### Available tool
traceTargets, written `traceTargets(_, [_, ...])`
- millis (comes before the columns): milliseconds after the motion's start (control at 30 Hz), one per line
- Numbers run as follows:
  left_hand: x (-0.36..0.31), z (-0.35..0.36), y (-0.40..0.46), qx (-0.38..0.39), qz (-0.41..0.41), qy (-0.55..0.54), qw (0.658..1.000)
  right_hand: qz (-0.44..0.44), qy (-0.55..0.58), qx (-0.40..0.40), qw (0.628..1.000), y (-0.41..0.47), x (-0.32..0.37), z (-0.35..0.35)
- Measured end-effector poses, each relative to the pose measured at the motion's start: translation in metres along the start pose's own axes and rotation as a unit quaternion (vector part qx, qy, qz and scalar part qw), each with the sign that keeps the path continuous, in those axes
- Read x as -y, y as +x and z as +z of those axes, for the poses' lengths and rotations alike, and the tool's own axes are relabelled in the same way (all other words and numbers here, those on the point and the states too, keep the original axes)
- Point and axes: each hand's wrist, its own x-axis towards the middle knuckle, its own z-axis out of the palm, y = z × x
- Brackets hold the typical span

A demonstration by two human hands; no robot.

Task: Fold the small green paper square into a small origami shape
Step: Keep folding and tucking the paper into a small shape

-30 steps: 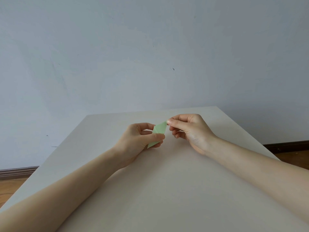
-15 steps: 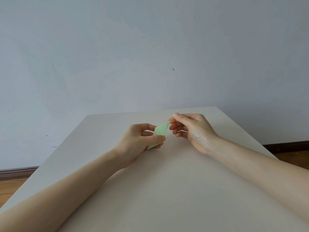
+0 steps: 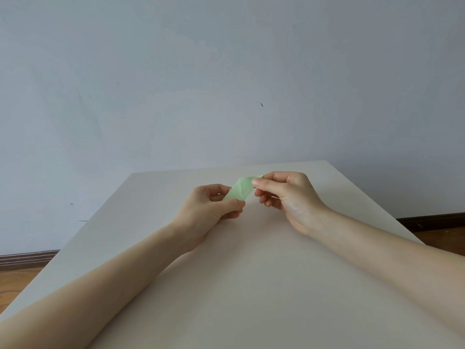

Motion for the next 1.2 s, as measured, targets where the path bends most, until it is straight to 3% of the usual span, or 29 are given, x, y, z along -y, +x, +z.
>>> traceTargets(200, [0.001, 0.0, 0.0, 0.013, 0.005, -0.016, 1.0, 0.016, 0.031, -0.03, 0.999, 0.002, 0.002, -0.006])
traceTargets(633, [0.001, -0.001, 0.0, -0.004, 0.011, -0.05, 0.999, 0.021, -0.032, 0.062, 0.997, -0.003, -0.004, 0.003])
traceTargets(1200, [-0.002, -0.001, 0.0, 0.002, -0.014, -0.047, 0.999, 0.018, -0.006, -0.041, 0.999, 0.009, 0.0, -0.01])
